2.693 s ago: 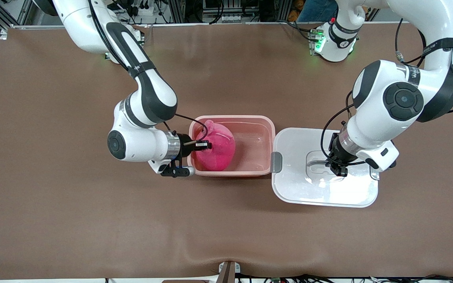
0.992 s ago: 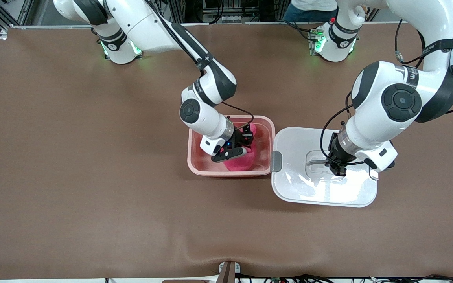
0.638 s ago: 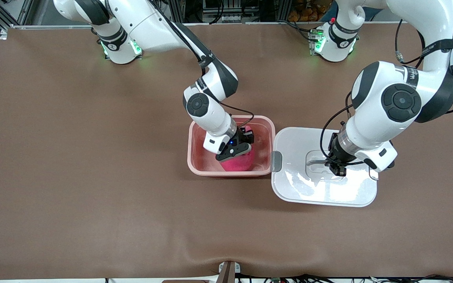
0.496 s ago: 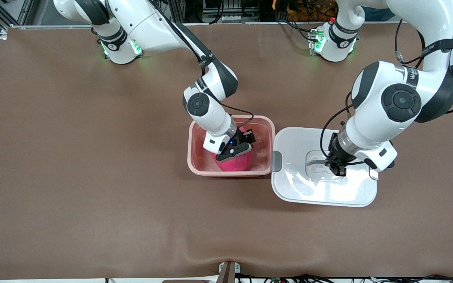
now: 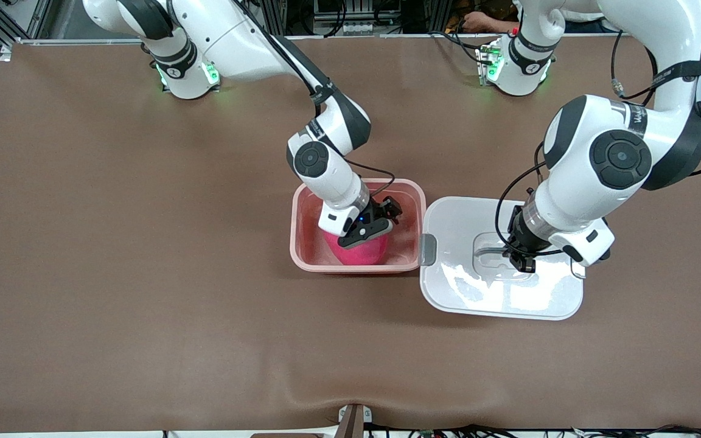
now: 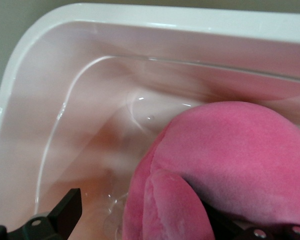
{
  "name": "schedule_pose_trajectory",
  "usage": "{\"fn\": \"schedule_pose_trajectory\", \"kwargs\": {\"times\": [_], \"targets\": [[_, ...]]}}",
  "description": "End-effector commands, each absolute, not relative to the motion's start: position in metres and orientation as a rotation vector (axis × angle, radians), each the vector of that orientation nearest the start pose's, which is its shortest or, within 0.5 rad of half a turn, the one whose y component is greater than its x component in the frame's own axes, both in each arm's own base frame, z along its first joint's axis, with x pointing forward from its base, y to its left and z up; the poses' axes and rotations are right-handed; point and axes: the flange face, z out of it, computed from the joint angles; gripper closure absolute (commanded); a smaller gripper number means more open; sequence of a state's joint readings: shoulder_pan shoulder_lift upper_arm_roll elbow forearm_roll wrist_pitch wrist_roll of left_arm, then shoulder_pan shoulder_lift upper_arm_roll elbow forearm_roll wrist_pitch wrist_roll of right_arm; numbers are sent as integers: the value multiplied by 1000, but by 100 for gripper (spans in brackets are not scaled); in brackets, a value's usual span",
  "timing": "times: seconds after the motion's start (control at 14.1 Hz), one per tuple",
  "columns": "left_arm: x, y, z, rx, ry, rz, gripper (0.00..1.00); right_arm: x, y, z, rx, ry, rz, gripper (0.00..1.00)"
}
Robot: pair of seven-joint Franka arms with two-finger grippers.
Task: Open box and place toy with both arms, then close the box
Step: 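Lower the pink toy into the pink box with the right gripper, then open the right gripper and withdraw it from the box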
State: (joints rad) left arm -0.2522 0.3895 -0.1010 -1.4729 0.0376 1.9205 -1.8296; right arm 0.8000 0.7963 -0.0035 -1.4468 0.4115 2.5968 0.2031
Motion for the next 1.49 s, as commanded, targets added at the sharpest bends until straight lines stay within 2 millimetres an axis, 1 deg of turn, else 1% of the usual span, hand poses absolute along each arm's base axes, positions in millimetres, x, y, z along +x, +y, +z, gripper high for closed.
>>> {"fn": "schedule_pose_trajectory", "kwargs": {"times": [0.0,0.07,0.21,0.5,0.57,0.71,0.85,0.99,1.06,1.13,1.28,1.35,1.42], "targets": [[635,-219,470,-2395,-2141,-29,100,524,555,223,-2683,-401,-331,0],[635,-219,470,-2395,-2141,-29,100,524,559,224,-2673,-407,-346,0],[636,-219,469,-2394,-2140,-28,100,528,561,232,-2660,-416,-370,0],[636,-219,469,-2407,-2125,-29,100,559,564,289,-2577,-352,-474,0],[636,-219,469,-2407,-2125,-29,100,560,565,293,-2567,-338,-477,0],[636,-219,468,-2406,-2124,-27,100,554,571,293,-2564,-311,-462,0],[636,-219,468,-2406,-2124,-27,100,556,569,295,-2565,-300,-463,0],[636,-219,468,-2406,-2124,-27,100,561,564,307,-2559,-310,-489,0],[636,-219,470,-2408,-2126,-30,100,563,561,309,-2563,-320,-500,0],[636,-219,470,-2408,-2127,-28,100,570,552,310,-2571,-310,-506,0],[636,-219,470,-2408,-2126,-30,100,574,539,310,-2586,-353,-517,0],[636,-219,470,-2408,-2127,-28,100,578,528,308,-2599,-399,-529,0],[636,-219,470,-2408,-2126,-30,100,582,515,313,-2605,-442,-543,0]]}}
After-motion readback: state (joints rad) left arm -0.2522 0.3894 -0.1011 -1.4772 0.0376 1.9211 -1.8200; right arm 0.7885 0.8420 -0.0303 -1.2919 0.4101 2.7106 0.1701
